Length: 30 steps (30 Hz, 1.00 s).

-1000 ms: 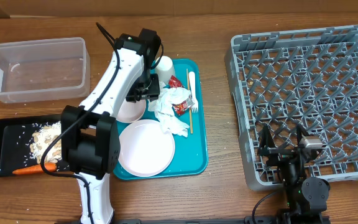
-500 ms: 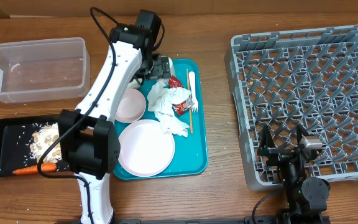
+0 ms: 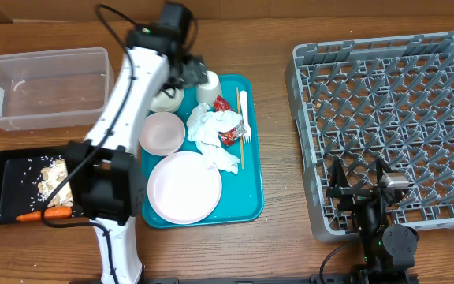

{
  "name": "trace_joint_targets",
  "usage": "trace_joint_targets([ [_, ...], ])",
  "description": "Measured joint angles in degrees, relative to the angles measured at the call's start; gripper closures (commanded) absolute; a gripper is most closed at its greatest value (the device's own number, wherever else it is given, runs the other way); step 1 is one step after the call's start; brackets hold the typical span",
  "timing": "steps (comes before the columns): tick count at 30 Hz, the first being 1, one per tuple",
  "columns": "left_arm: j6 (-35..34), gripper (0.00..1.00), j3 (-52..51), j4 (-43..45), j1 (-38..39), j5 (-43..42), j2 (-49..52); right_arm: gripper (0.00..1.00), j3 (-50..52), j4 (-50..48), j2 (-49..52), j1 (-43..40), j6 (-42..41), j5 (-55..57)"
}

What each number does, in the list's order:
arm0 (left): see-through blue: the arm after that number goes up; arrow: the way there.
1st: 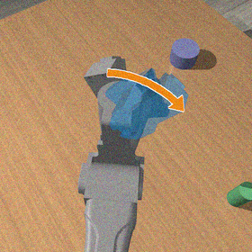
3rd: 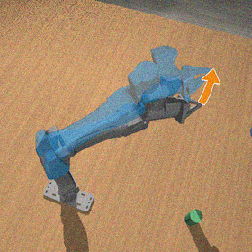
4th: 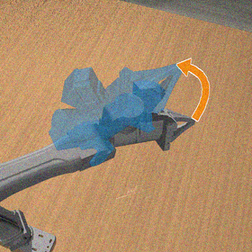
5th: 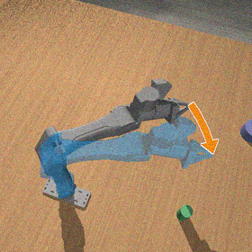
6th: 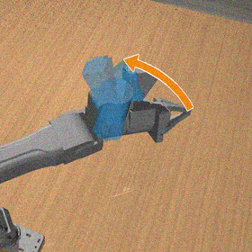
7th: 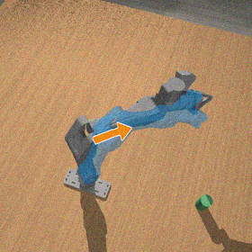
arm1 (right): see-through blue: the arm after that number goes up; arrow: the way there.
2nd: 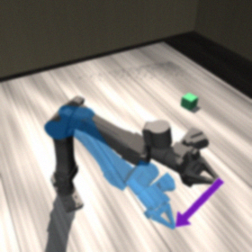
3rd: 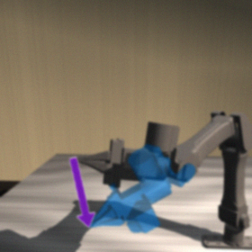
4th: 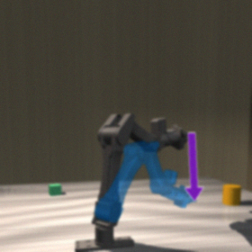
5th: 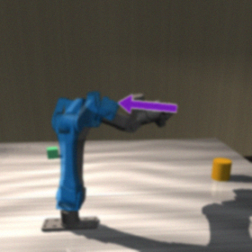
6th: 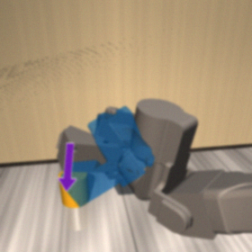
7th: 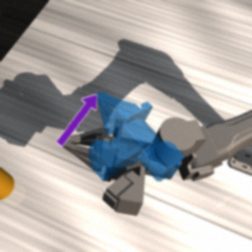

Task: Sort waste into correct bins and load items into the dishwasher rack

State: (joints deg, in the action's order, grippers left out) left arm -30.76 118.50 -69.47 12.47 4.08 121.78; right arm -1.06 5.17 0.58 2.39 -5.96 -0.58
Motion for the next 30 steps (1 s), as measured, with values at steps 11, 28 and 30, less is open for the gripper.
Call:
trace_joint_targets([
  [11, -0.92, 0.0, 6.95, -4.52, -20.61, 2.19, -2.08, 0.0, 0.0, 0.0, 0.0, 0.0, 0.02, -0.02],
  [28, -0.92, 0.0, 6.73, -4.63, -23.45, 2.19, -2.08, 0.0, 0.0, -26.82, 0.0, 0.0, -27.93, -16.15],
  [30, -0.92, 0.0, 6.73, -4.63, -23.45, 2.21, -2.08, 0.0, 0.0, -28.87, 0.07, 0.0, -32.33, -17.25],
])
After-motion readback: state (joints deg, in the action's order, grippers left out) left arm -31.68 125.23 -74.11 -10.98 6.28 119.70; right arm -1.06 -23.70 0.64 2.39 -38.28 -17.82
